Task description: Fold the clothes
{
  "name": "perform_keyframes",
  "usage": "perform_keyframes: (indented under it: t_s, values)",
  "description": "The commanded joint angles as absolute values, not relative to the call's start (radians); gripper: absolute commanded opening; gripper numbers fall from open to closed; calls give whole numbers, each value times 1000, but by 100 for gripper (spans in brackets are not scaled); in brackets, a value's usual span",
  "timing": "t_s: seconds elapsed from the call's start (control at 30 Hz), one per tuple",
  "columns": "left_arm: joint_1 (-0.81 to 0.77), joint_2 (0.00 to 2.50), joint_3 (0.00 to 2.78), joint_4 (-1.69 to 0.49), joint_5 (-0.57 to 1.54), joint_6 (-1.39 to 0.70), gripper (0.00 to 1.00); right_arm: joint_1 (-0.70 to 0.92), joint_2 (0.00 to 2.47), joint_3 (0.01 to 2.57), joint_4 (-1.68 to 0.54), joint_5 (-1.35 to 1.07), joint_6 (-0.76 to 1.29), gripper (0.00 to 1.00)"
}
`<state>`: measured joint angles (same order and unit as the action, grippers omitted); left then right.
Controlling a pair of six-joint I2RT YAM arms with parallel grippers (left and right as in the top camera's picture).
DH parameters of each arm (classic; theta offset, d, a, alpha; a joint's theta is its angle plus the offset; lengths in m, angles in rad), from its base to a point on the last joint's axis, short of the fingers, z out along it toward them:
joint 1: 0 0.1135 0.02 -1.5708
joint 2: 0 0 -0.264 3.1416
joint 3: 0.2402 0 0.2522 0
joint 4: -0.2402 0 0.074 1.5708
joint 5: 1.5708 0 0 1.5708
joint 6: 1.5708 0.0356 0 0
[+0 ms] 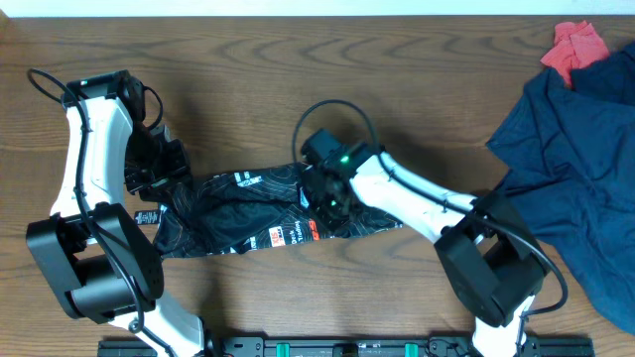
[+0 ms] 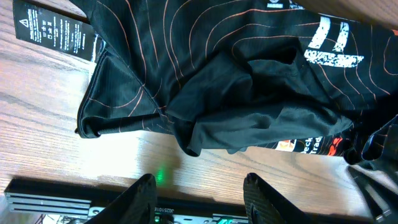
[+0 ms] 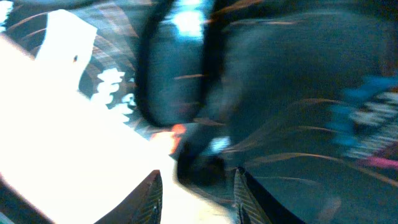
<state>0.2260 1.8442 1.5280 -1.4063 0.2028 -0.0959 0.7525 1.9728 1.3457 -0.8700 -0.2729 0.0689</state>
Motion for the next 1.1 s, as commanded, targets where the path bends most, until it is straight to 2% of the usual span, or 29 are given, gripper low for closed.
perform_keyframes:
  t_s: [0.0,0.2,0.47,0.67,0.83,0.93,1.07]
  values:
    - [223,1853,1529,-1412,190,-86,47,754,1930,1360,-862,-246,99,38]
    - [223,1853,1529,-1412,191,-86,47,686,1888,1369,-769,7,192,41]
    - [223,1853,1529,-1412,190,-86,47,637,1925,1366,-687,9,216,36]
    - [223,1853,1529,-1412,190,-86,48,645,1996,1366,-567,-133,208,36]
    - [223,1853,1529,-1420,190,-86,48,646,2019,1367,-427,-385,144,37]
    - [223,1853,1529,-1424,186,-86,48,638,2017,1379,-371,-517,113,40]
    - [223,1853,1529,-1423,155,-86,48,603,1991,1409,-371,-542,85,44]
